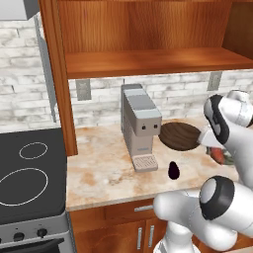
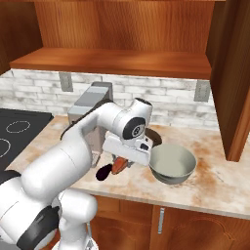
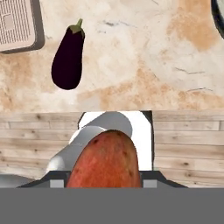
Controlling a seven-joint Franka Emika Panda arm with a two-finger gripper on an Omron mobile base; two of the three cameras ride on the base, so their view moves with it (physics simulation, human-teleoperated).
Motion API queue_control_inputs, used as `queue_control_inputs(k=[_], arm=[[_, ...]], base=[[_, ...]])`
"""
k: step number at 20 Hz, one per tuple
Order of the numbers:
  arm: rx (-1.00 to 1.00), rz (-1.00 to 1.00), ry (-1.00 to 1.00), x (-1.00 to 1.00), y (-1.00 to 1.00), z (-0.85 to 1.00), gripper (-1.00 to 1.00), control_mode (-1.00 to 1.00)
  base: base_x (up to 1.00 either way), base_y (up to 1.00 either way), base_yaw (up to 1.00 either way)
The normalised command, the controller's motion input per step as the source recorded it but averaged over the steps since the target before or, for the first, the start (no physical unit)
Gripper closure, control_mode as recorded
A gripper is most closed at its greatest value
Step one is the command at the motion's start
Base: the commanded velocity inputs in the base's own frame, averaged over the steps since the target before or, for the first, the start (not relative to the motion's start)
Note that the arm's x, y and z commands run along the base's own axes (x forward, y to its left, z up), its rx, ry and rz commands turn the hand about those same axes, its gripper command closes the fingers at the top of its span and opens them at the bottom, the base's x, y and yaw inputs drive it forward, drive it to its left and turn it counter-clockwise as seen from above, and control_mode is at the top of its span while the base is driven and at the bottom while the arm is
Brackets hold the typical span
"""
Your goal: Pick both bowls and place them on the counter. Then place the eggplant in one bowl and place the sweet potato in the other bowl.
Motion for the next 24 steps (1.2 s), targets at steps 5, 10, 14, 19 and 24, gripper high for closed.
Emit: queue_control_inputs(k=[5, 10, 14, 19, 24], arm=[[0.00, 0.00, 0.00, -0.13, -0.21, 0.56, 1.00, -1.00], [0.00, 0.00, 0.00, 0.01, -0.29, 0.18, 1.00, -1.00], [0.00, 0.00, -0.01, 0.12, -0.38, 0.05, 1.00, -1.00], [0.00, 0.00, 0.00, 0.16, -0.42, 0.10, 1.00, -1.00], [0.00, 0.00, 0.00, 0.19, -0.46, 0.12, 1.00, -1.00]], base=[[0.00, 0.00, 0.00], [0.00, 0.00, 0.00], [0.00, 0.00, 0.00], [0.00, 0.00, 0.00], [0.00, 0.00, 0.00]])
